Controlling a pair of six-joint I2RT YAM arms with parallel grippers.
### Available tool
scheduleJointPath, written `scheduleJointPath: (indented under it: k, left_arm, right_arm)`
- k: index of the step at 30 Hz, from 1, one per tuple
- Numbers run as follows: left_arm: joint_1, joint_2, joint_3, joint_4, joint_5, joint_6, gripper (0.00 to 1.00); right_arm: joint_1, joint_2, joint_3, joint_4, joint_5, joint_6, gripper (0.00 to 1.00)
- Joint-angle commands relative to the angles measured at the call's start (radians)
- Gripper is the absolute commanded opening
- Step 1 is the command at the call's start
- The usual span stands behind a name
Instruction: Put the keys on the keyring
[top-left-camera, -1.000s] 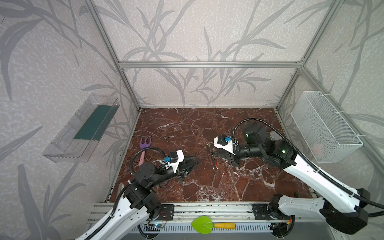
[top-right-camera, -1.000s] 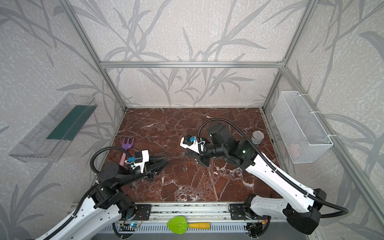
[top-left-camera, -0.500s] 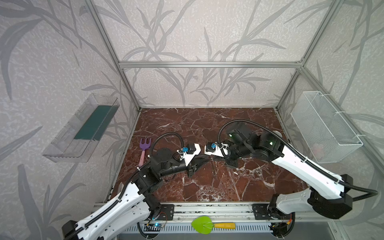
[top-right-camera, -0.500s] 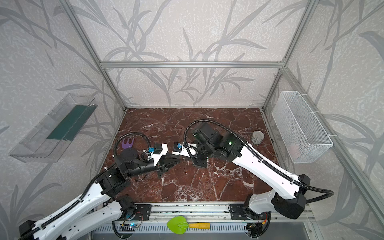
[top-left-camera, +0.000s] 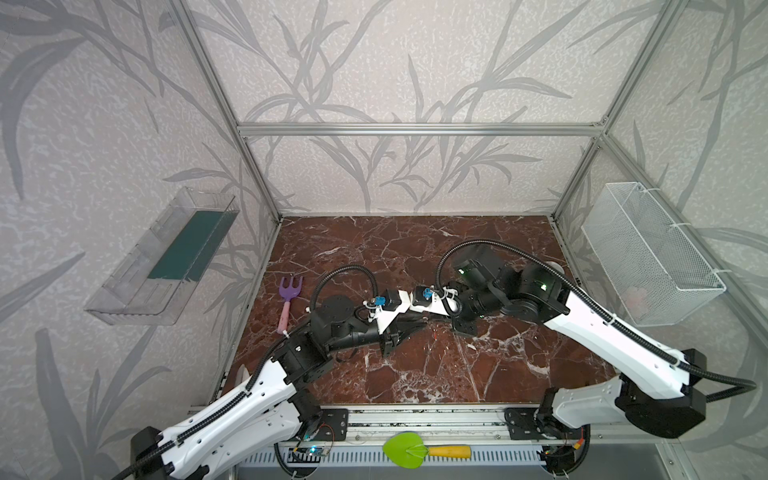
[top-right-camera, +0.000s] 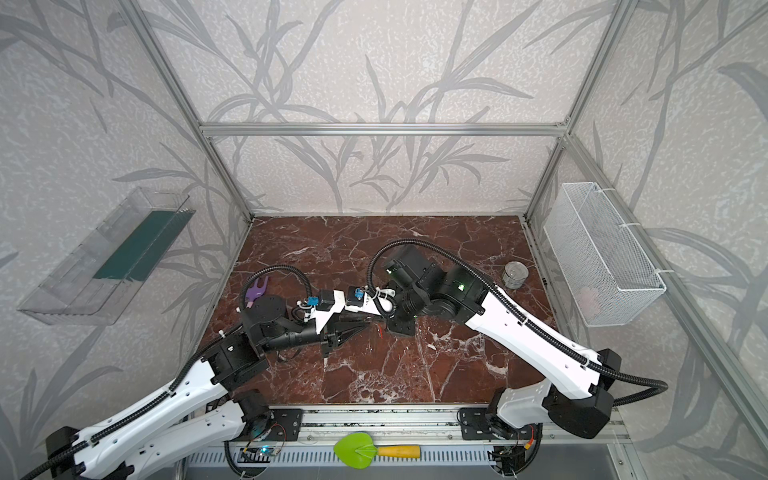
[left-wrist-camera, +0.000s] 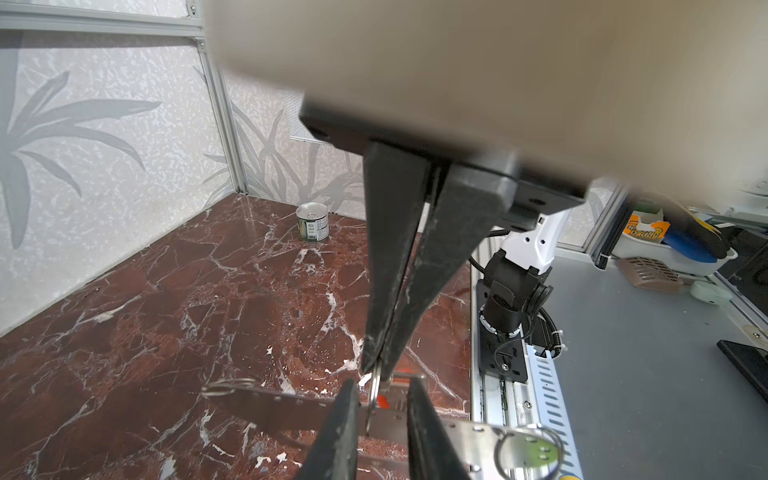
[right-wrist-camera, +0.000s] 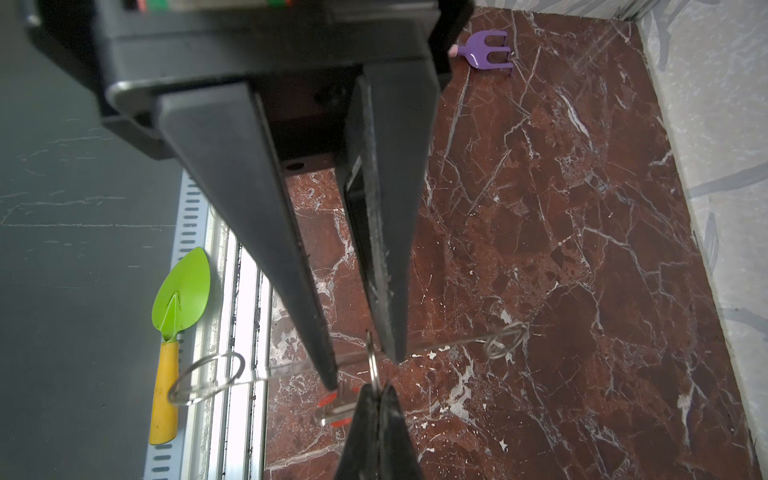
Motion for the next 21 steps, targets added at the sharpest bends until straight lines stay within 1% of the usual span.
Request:
scheduleJointPath:
  k: [1, 14, 17, 21]
  left_arm:
    - [-0.005, -0.001, 0.016, 0.046, 0.008, 0.014, 0.23]
    - [-0.011, 0.022, 0.017, 0.051, -0.005, 0.015, 0.14]
    - [-0.011, 0.022, 0.017, 0.055, -0.010, 0.017, 0.11]
    - [-0.013, 0.020, 0.013, 0.072, -0.012, 0.017, 0.03]
  right_arm:
    - [0.009, -0.009, 0.011, 0.004, -0.021, -0.007, 0.00]
    - [0.010, -0.045, -0.015, 0.033, -0.045, -0.003, 0.00]
    - [0.010, -0.044, -0.018, 0.033, -0.048, -0.002, 0.00]
    - [0.009, -0.045, -0.028, 0.043, -0.048, -0.001, 0.00]
